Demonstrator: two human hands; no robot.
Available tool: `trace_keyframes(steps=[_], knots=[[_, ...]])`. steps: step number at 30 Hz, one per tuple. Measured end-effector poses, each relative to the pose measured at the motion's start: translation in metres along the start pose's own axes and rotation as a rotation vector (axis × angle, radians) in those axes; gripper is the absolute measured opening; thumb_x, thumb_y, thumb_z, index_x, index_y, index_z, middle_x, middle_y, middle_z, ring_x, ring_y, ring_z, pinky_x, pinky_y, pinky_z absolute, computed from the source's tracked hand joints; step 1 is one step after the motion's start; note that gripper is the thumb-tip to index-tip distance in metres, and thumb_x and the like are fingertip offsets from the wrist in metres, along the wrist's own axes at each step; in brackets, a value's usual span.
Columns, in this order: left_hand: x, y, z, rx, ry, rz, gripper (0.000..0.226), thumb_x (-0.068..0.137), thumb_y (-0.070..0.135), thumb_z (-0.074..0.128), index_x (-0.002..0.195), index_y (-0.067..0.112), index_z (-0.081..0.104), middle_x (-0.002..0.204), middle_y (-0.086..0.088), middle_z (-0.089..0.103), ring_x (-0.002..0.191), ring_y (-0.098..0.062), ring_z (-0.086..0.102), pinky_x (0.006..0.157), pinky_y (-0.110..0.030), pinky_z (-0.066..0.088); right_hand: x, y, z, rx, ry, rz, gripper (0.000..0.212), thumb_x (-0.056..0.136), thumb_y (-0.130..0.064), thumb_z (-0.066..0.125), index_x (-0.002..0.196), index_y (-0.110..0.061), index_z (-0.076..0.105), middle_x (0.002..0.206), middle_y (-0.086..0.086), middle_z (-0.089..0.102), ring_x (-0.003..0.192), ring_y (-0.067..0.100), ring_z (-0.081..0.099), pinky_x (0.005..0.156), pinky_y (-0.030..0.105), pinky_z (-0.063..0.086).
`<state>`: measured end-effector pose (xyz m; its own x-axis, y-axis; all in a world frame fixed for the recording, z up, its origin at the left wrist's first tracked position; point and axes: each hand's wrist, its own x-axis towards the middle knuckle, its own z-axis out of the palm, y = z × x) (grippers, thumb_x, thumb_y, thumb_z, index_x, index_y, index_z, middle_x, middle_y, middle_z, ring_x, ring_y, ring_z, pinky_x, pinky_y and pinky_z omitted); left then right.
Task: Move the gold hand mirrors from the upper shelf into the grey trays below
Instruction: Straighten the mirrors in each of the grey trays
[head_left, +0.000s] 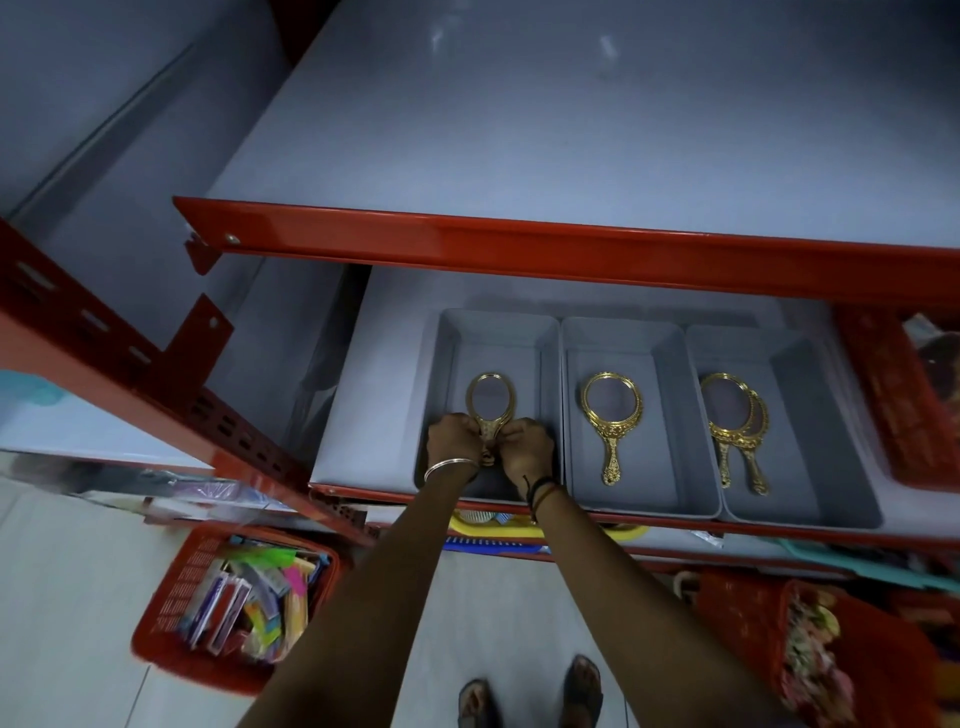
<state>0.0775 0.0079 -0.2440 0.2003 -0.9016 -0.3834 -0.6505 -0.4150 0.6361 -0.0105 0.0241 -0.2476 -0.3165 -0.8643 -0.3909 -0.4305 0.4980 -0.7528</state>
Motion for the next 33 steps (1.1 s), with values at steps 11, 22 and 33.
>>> trace_keyframes(steps=[11, 22, 33], knots=[[-0.003, -0.001, 0.001, -0.028, 0.012, 0.014, 0.024, 0.085, -0.001, 0.051, 0.092, -0.001, 0.074, 0.097, -0.018, 0.076, 0.094, -0.033, 0.07, 0.084, -0.033, 0.055, -0.001, 0.002, -0.002, 0.009, 0.009, -0.011, 0.02, 0.088, -0.002, 0.052, 0.093, 0.004, 0.07, 0.1, 0.02, 0.073, 0.096, 0.032, 0.067, 0.08, 0.035, 0.055], [0.008, 0.001, -0.002, -0.047, -0.013, -0.072, 0.019, 0.079, 0.003, 0.058, 0.085, -0.006, 0.074, 0.09, -0.025, 0.074, 0.086, -0.036, 0.072, 0.078, -0.042, 0.061, -0.003, 0.002, -0.014, -0.022, 0.009, -0.114, 0.015, 0.085, 0.002, 0.055, 0.091, 0.005, 0.069, 0.095, 0.019, 0.072, 0.091, 0.028, 0.067, 0.07, 0.026, 0.049], [-0.033, 0.094, 0.008, -0.077, 0.014, 0.306, 0.025, 0.086, -0.005, 0.05, 0.099, -0.003, 0.071, 0.107, -0.022, 0.072, 0.101, -0.034, 0.067, 0.088, -0.033, 0.051, 0.009, 0.043, -0.144, 0.083, 0.201, -0.108, 0.022, 0.085, 0.0, 0.059, 0.106, 0.004, 0.065, 0.107, 0.022, 0.068, 0.103, 0.036, 0.062, 0.091, 0.037, 0.048]])
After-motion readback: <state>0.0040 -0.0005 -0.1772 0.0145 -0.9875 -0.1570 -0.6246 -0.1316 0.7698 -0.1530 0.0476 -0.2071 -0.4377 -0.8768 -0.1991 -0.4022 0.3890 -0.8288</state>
